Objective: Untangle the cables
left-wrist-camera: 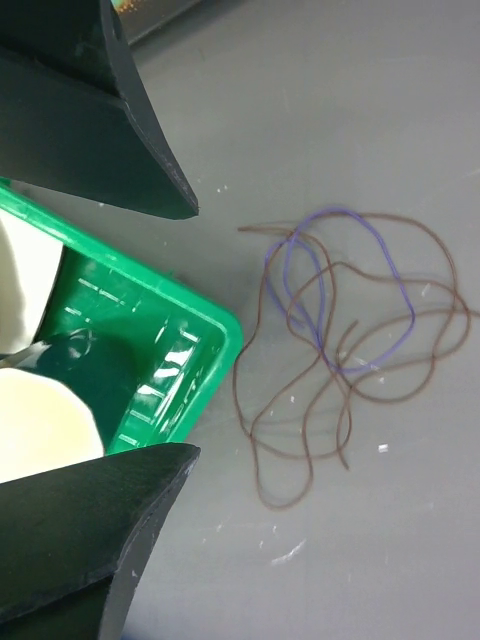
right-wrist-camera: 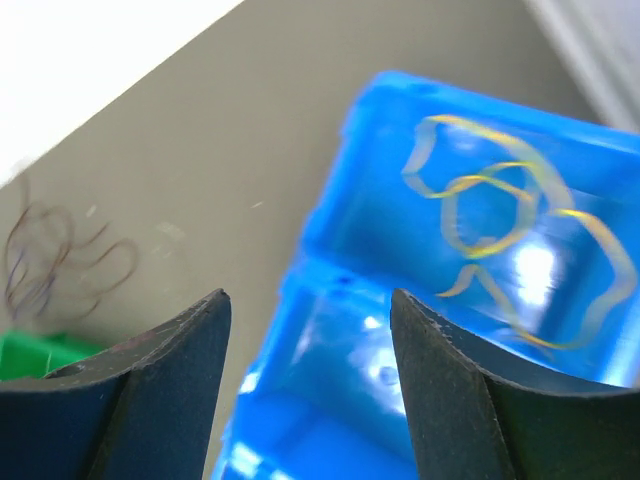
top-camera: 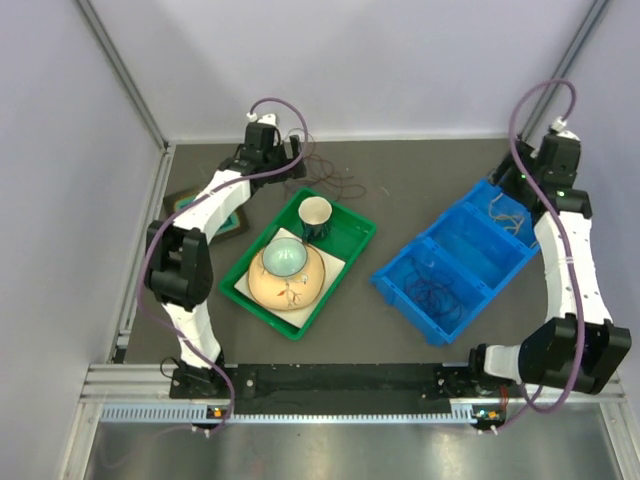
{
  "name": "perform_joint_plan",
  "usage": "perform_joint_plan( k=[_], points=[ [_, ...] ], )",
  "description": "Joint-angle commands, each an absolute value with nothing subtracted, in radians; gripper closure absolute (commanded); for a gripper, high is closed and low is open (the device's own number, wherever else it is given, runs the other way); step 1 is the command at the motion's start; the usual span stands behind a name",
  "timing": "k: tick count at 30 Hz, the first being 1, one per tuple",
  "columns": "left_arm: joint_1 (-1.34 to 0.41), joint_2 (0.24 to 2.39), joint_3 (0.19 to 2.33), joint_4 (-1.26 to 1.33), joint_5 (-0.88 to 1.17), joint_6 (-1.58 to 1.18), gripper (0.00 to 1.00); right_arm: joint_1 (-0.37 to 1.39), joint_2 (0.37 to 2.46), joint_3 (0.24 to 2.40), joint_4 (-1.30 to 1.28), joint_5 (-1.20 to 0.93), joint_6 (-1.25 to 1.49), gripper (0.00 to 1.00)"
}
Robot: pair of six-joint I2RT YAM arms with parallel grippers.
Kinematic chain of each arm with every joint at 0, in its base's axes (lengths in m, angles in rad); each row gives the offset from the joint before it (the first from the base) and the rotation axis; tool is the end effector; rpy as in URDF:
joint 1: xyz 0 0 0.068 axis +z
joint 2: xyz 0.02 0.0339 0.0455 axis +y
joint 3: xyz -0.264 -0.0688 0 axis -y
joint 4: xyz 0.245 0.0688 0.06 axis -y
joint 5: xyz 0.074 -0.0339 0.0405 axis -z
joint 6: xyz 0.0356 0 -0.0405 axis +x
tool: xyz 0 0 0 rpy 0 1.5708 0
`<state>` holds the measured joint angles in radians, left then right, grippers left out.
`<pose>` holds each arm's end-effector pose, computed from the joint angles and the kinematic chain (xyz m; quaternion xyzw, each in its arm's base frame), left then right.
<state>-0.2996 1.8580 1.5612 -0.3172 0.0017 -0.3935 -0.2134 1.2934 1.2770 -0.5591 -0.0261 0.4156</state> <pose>0.4168 -0.1288 0.2893 -0.0413 0.8868 -0.1571 0.4327 0.2793 -0.0596 0.3637 0.2659 0.8375 0.0596 0.4737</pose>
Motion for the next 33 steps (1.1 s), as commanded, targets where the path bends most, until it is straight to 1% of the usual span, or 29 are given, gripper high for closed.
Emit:
perform_joint_plan(
  k=[1, 3, 5, 6, 7, 9, 10, 17, 20, 25, 27, 29, 31, 32, 33],
  points=[
    [-0.305, 1.952, 1.673, -0.351, -0.087, -0.355, 0.01, -0.082, 1.308, 1.322, -0.518, -0.069, 0.394, 0.35],
    [-0.305, 2.0, 1.759, -0.382, -0.124, -0.325, 0.01, -0.007, 1.348, 1.35, -0.517, -0.042, 0.391, 0.34],
    [-0.308, 2.109, 1.862, -0.432, -0.138, -0.307, 0.01, 0.034, 1.385, 1.374, -0.517, -0.02, 0.394, 0.34],
    [-0.311, 2.152, 1.988, -0.492, -0.141, -0.273, 0.01, 0.058, 1.396, 1.382, -0.518, -0.018, 0.396, 0.34],
    [-0.321, 2.24, 2.053, -0.526, -0.152, -0.256, 0.01, 0.061, 1.4, 1.388, -0.52, -0.017, 0.399, 0.34],
    [-0.325, 2.322, 2.219, -0.573, -0.16, -0.21, 0.01, 0.066, 1.405, 1.39, -0.52, -0.017, 0.406, 0.33],
    [-0.327, 2.383, 2.256, -0.601, -0.16, -0.198, 0.01, 0.064, 1.402, 1.388, -0.522, -0.012, 0.408, 0.33],
    [-0.333, 2.539, 2.368, -0.539, -0.21, -0.127, 0.01, 0.066, 1.427, 1.393, -0.543, -0.003, 0.387, 0.3],
    [-0.351, 2.577, 2.368, -0.509, -0.283, -0.089, 0.01, 0.064, 1.45, 1.411, -0.554, -0.009, 0.391, 0.3],
    [-0.354, 2.609, 2.339, -0.486, -0.313, -0.087, 0.01, 0.066, 1.457, 1.411, -0.552, -0.011, 0.408, 0.3],
    [-0.354, 2.612, 2.318, -0.473, -0.311, -0.094, 0.03, 0.066, 1.457, 1.407, -0.552, -0.015, 0.417, 0.3],
    [-0.354, 2.62, 2.307, -0.466, -0.308, -0.103, 0.14, 0.066, 1.453, 1.401, -0.554, -0.014, 0.422, 0.3],
    [-0.351, 2.623, 2.303, -0.46, -0.29, -0.115, 0.31, 0.064, 1.448, 1.393, -0.552, -0.008, 0.426, 0.3],
    [-0.348, 2.62, 2.295, -0.459, -0.282, -0.121, 0.51, 0.064, 1.445, 1.39, -0.552, -0.008, 0.426, 0.3],
    [-0.345, 2.615, 2.292, -0.453, -0.276, -0.136, 0.6, 0.066, 1.439, 1.388, -0.554, -0.008, 0.428, 0.3]
  ],
)
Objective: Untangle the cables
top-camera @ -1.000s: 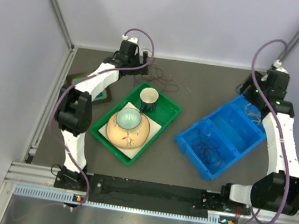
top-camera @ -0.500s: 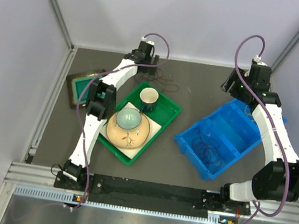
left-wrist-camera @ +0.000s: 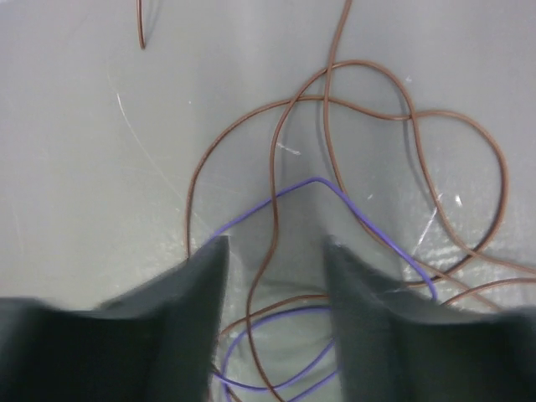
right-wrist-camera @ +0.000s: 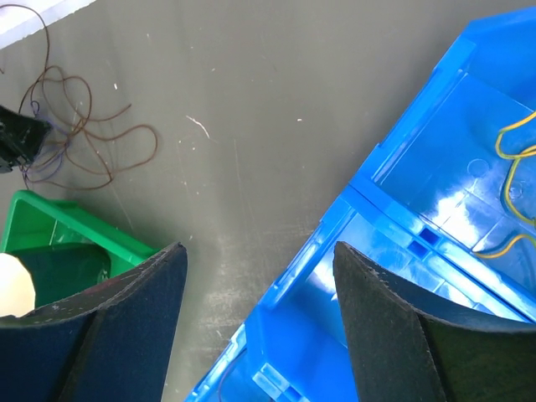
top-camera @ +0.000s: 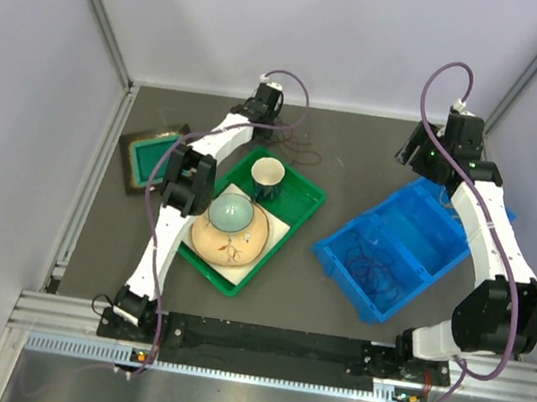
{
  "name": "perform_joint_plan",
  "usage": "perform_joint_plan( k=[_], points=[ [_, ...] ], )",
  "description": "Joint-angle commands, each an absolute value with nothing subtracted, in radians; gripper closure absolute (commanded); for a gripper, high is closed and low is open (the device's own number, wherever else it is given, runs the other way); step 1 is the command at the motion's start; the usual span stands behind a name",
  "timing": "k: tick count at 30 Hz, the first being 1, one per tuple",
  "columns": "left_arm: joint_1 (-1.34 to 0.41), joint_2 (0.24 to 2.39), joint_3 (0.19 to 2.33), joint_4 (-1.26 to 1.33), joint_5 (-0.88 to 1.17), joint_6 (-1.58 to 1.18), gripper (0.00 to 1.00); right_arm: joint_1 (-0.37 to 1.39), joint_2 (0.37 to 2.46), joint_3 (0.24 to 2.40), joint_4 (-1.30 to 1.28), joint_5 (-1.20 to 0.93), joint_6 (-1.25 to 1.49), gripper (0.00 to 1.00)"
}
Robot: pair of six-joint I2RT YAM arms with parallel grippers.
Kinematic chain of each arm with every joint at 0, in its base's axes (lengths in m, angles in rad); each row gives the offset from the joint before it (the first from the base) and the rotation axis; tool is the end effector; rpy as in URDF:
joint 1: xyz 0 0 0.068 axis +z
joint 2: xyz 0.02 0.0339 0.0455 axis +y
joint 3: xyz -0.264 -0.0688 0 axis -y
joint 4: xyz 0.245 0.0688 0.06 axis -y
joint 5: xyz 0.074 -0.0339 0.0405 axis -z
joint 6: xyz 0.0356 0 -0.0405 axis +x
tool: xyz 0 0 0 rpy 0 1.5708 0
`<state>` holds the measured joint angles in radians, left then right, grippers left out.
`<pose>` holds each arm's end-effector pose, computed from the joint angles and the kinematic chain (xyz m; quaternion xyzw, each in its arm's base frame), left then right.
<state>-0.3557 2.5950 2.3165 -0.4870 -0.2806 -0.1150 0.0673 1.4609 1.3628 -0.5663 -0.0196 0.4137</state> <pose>0.5430 -0.1912 0.1661 0.0550 0.9110 0.0346 0.4073 0.3262 0.0227 0.3440 0.1507 0.8863 0.1128 0.4231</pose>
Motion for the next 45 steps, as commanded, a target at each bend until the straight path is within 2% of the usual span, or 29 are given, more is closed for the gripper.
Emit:
perform_joint_plan(
  k=[1, 2, 3, 7, 14, 19, 21, 24, 25, 26, 27, 28, 30, 33, 45],
  points=[
    [-0.339, 2.615, 2.287, -0.451, -0.255, -0.146, 0.69, 0.066, 1.434, 1.387, -0.554, -0.003, 0.429, 0.3],
    [-0.336, 2.609, 2.286, -0.451, -0.239, -0.156, 0.9, 0.066, 1.431, 1.384, -0.552, -0.003, 0.431, 0.3],
    [-0.324, 2.603, 2.286, -0.451, -0.215, -0.173, 0.99, 0.066, 1.424, 1.384, -0.554, -0.003, 0.431, 0.3],
    [-0.299, 2.533, 2.26, -0.419, -0.076, -0.222, 1.0, 0.064, 1.411, 1.376, -0.552, -0.006, 0.439, 0.3],
    [-0.29, 2.217, 1.981, -0.132, 0.044, -0.325, 1.0, 0.064, 1.394, 1.362, -0.551, -0.015, 0.448, 0.3],
    [-0.29, 2.088, 1.905, -0.075, 0.009, -0.347, 1.0, 0.064, 1.382, 1.342, -0.549, -0.012, 0.451, 0.3],
    [-0.29, 2.048, 1.816, -0.017, -0.088, -0.348, 1.0, 0.066, 1.382, 1.332, -0.542, -0.015, 0.453, 0.3],
    [-0.287, 2.119, 1.863, -0.093, -0.144, -0.328, 1.0, 0.066, 1.388, 1.319, -0.531, -0.032, 0.46, 0.3],
    [-0.288, 2.152, 1.905, -0.195, -0.167, -0.319, 0.91, 0.066, 1.388, 1.319, -0.529, -0.037, 0.459, 0.3],
    [-0.288, 2.186, 1.989, -0.242, -0.179, -0.313, 0.63, 0.064, 1.394, 1.319, -0.529, -0.038, 0.459, 0.3],
    [-0.287, 2.247, 2.026, -0.279, -0.183, -0.311, 0.43, 0.064, 1.396, 1.321, -0.529, -0.038, 0.457, 0.3],
    [-0.288, 2.275, 2.054, -0.337, -0.186, -0.31, 0.3, 0.066, 1.399, 1.324, -0.528, -0.037, 0.454, 0.3],
    [-0.287, 2.336, 2.105, -0.368, -0.178, -0.318, 0.19, 0.064, 1.402, 1.328, -0.529, -0.037, 0.449, 0.3],
    [-0.287, 2.376, 2.102, -0.376, -0.169, -0.331, 0.16, 0.066, 1.411, 1.335, -0.529, -0.035, 0.445, 0.3],
    [-0.282, 2.414, 2.042, -0.365, -0.184, -0.357, 0.19, 0.064, 1.437, 1.331, -0.529, -0.048, 0.448, 0.3]
  ],
)
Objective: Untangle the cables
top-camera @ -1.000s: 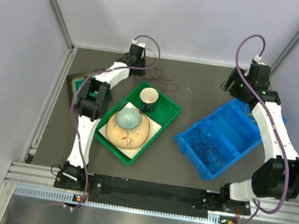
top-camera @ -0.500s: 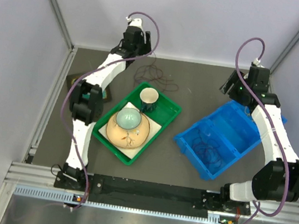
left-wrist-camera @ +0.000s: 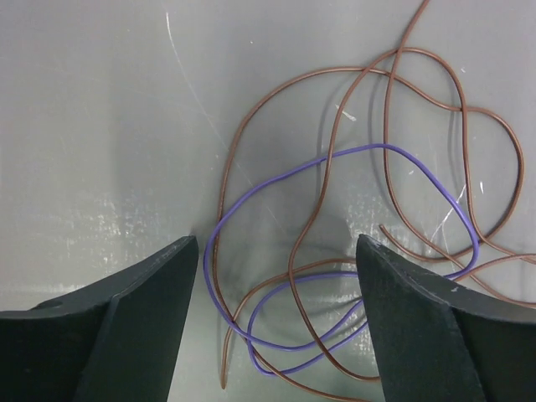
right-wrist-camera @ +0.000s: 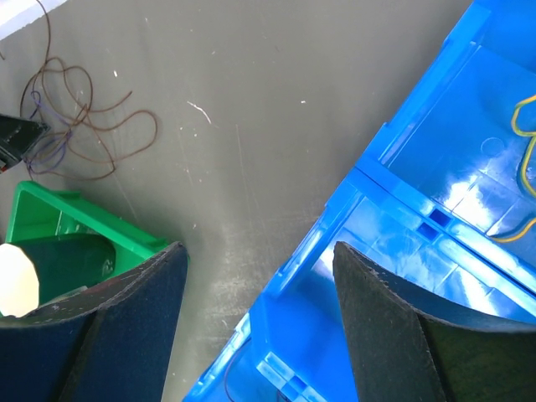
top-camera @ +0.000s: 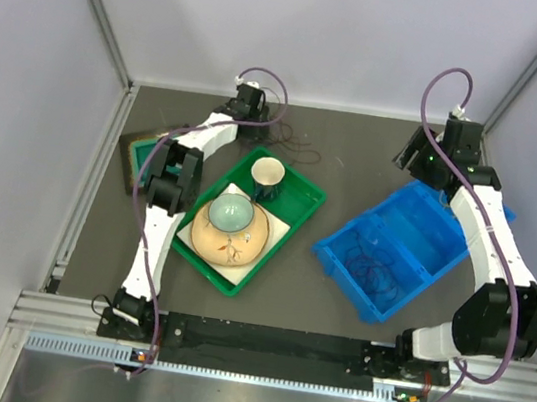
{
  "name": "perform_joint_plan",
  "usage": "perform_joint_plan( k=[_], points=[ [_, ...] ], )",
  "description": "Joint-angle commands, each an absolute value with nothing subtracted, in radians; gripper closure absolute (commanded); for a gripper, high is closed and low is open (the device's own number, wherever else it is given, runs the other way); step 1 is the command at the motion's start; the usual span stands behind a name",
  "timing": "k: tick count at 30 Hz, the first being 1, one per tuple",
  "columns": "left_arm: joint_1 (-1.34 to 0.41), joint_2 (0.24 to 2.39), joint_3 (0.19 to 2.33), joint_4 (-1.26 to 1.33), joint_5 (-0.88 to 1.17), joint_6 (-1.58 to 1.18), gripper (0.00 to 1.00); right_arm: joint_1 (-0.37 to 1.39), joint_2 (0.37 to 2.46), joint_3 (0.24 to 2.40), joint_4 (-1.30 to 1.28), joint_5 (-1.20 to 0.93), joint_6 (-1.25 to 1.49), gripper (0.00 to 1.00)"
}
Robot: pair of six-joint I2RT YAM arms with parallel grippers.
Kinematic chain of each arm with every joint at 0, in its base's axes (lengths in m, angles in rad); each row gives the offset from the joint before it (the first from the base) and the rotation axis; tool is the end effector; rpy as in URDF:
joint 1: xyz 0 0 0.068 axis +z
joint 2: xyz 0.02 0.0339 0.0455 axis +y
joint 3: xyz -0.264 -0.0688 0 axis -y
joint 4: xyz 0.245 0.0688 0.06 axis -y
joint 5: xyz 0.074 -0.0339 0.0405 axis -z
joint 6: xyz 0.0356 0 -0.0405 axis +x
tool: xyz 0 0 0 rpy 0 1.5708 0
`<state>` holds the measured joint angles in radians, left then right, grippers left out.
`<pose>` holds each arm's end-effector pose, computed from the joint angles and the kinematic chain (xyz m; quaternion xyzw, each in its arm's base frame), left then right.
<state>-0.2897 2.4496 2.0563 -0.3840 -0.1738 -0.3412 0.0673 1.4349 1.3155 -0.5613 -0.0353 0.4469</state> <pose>0.5291 -0.1513 0.1670 -0.0572 0.9177 -0.0433 0.3908 0.3190 0.0228 0.3365 0.1628 0.8877 0.1249 0.4122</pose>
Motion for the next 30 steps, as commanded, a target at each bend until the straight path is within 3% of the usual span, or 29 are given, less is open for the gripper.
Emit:
perform_joint_plan(
  k=[1, 4, 8, 11, 15, 20, 24, 30],
  points=[
    [-0.281, 2.419, 2.042, -0.367, -0.18, -0.362, 0.2, 0.066, 1.437, 1.33, -0.528, -0.048, 0.449, 0.3],
    [-0.275, 2.433, 2.048, -0.371, -0.155, -0.377, 0.23, 0.066, 1.433, 1.327, -0.529, -0.048, 0.451, 0.3],
    [-0.275, 2.456, 2.057, -0.379, -0.13, -0.382, 0.4, 0.064, 1.427, 1.324, -0.529, -0.049, 0.459, 0.3],
    [-0.275, 2.47, 2.059, -0.377, -0.103, -0.396, 0.59, 0.064, 1.424, 1.322, -0.529, -0.052, 0.463, 0.3],
    [-0.275, 2.476, 2.057, -0.357, -0.06, -0.413, 1.0, 0.066, 1.417, 1.321, -0.529, -0.052, 0.465, 0.3],
    [-0.276, 2.396, 2.031, -0.276, 0.055, -0.486, 1.0, 0.066, 1.413, 1.322, -0.529, -0.054, 0.468, 0.3],
    [-0.278, 2.321, 1.959, -0.056, 0.277, -0.581, 1.0, 0.066, 1.416, 1.333, -0.528, -0.074, 0.483, 0.3],
    [-0.314, 2.398, 2.101, -0.066, 0.439, -0.669, 1.0, 0.115, 1.456, 1.354, -0.522, -0.061, 0.489, 0.3]
  ],
)
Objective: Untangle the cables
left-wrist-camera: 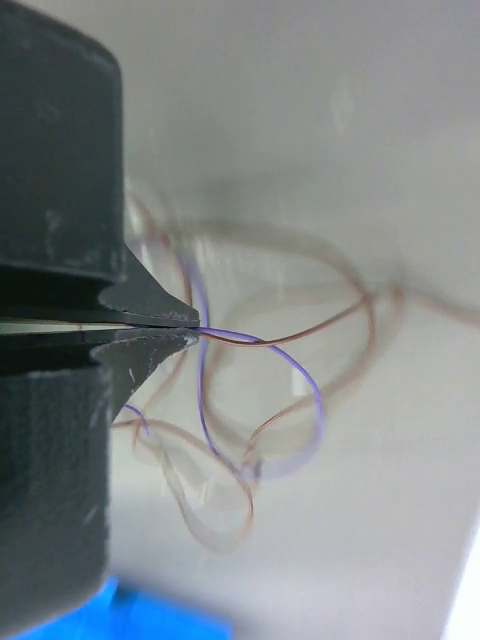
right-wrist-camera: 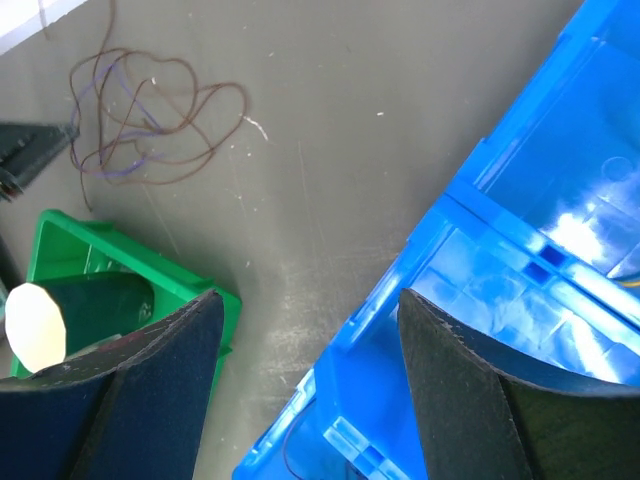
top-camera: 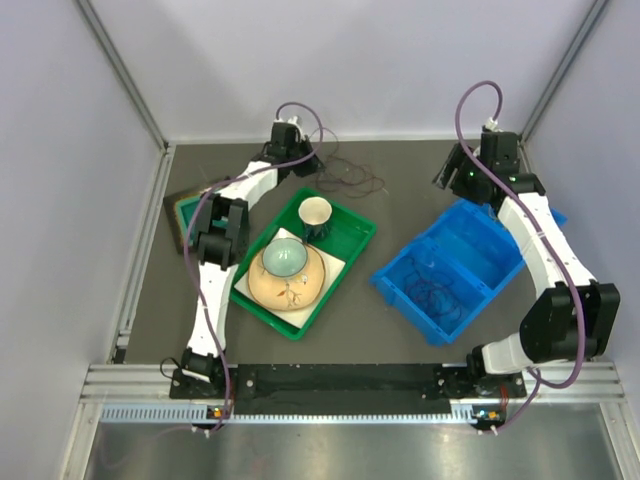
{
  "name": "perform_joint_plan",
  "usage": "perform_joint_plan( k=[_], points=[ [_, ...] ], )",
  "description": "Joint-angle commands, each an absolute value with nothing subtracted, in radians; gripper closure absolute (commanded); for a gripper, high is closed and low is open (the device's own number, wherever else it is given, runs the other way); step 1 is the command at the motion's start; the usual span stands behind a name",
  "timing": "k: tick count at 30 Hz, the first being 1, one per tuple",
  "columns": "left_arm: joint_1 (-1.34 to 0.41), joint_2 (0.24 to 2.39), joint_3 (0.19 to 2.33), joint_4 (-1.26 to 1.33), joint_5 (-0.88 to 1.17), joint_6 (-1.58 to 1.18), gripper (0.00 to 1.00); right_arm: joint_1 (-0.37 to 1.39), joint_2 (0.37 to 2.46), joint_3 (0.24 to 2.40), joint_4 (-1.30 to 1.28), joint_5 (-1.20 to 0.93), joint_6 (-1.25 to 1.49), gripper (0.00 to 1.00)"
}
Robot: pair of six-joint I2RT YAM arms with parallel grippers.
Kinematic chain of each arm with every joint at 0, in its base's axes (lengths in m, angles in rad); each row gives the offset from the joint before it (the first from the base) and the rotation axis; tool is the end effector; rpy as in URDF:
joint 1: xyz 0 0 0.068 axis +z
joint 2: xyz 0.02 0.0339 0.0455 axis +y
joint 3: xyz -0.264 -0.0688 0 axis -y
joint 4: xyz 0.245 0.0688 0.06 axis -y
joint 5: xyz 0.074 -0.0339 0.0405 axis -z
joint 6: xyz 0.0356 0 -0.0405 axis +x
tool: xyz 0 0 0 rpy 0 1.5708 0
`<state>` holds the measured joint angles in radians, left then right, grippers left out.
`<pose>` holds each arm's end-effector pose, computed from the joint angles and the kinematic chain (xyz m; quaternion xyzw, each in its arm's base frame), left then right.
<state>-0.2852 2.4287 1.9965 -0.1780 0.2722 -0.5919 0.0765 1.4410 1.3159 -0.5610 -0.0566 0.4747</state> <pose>0.5309 -0.1656 0.1760 -0.0723 0.8779 -0.3033 0.3634 0.3201 0.0266 0.3348 0.1668 0.8879 0.1410 0.4048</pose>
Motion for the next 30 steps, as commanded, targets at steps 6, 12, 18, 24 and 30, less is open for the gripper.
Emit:
perform_joint_plan(
  k=[6, 12, 18, 24, 30],
  points=[
    [-0.37, 2.384, 2.047, -0.009, 0.488, -0.732, 1.0, 0.136, 1.525, 1.391, -0.488, -0.161, 0.523, 0.3],
    [-0.414, 2.339, 2.026, 0.04, 0.463, -0.735, 1.0, 0.172, 1.611, 1.474, -0.495, -0.192, 0.545, 0.3],
    [-0.411, 2.322, 2.029, 0.006, 0.431, -0.71, 1.0, 0.224, 1.739, 1.609, -0.548, -0.103, 0.508, 0.3],
    [-0.413, 2.307, 2.028, 0.005, 0.43, -0.701, 1.0, 0.232, 1.913, 1.773, -0.627, 0.021, 0.408, 0.4],
    [-0.407, 2.301, 2.031, -0.034, 0.426, -0.683, 1.0, 0.242, 2.107, 1.991, -0.738, 0.018, 0.243, 0.37]
  ],
)
